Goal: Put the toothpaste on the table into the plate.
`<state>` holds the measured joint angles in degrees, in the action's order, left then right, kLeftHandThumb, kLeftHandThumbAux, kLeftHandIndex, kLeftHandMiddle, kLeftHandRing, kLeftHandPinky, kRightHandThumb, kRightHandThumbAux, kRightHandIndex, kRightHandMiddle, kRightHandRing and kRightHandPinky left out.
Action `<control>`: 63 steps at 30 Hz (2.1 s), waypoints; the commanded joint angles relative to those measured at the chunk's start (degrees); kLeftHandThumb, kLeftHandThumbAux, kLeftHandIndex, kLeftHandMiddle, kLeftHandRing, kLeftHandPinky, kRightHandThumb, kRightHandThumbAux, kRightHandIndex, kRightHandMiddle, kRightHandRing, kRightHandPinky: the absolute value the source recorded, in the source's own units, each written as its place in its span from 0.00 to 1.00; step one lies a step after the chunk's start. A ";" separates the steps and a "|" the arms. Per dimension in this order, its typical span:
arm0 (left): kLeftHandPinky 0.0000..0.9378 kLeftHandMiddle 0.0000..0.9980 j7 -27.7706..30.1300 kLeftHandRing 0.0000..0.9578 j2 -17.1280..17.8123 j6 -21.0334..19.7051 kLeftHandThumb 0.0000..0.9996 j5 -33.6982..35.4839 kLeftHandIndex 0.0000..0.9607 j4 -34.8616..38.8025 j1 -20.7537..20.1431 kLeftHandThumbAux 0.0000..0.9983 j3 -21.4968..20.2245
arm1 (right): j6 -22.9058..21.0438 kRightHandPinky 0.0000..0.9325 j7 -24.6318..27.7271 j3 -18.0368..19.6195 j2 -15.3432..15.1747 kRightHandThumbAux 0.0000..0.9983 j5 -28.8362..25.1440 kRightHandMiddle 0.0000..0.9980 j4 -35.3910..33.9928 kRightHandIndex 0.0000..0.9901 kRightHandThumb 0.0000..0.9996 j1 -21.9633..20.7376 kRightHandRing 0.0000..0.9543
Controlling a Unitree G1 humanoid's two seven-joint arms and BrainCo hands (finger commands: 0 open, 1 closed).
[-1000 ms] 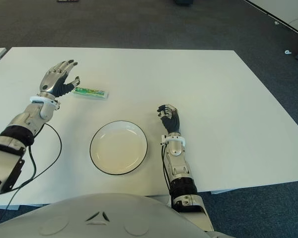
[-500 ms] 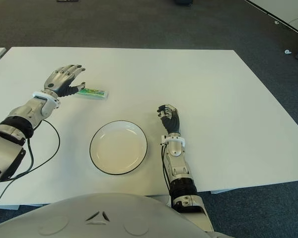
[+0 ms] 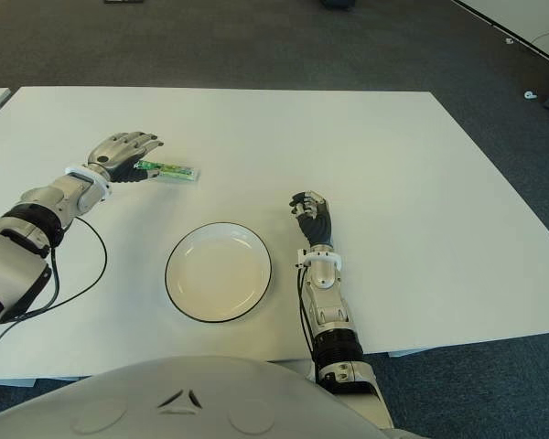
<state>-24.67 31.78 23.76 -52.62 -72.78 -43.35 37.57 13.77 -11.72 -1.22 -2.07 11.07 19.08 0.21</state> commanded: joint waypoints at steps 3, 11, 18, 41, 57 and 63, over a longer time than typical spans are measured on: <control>0.00 0.00 3.41 0.00 -0.35 -0.18 0.48 -2.57 0.00 -2.08 -1.69 0.22 3.84 | -0.78 0.56 -0.35 -0.03 0.34 0.73 0.09 0.50 -0.46 0.43 0.71 0.84 0.54; 0.00 0.00 7.38 0.00 -1.85 -2.03 0.47 -3.59 0.00 -3.72 -2.22 0.22 6.56 | -0.28 0.57 -0.20 -0.07 0.28 0.73 -0.05 0.50 -0.64 0.43 0.71 1.14 0.54; 0.00 0.00 11.37 0.00 -3.08 -3.92 0.48 -2.95 0.00 -4.88 -1.80 0.24 7.31 | -0.30 0.57 -0.38 -0.08 0.46 0.73 -0.03 0.50 -1.18 0.43 0.71 1.42 0.54; 0.06 0.00 26.11 0.00 -7.21 -14.74 0.54 2.98 0.00 -6.94 -0.12 0.31 2.92 | -0.09 0.58 -0.42 0.21 0.28 0.73 -0.02 0.50 -4.32 0.43 0.71 4.05 0.54; 0.05 0.00 28.84 0.00 -8.53 -16.91 0.51 7.55 0.00 -6.63 1.68 0.32 -1.20 | 0.00 0.58 -0.01 0.40 0.47 0.73 -0.57 0.50 -5.60 0.43 0.71 5.20 0.54; 0.04 0.00 29.48 0.00 -8.56 -16.79 0.50 8.29 0.00 -6.52 1.90 0.32 -1.82 | -0.84 0.57 -0.18 0.25 0.40 0.73 -0.04 0.49 -6.06 0.43 0.71 5.37 0.53</control>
<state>0.50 24.68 6.71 -44.82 -77.84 -45.37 35.57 13.78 -11.89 -1.04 -1.79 10.98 13.34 5.15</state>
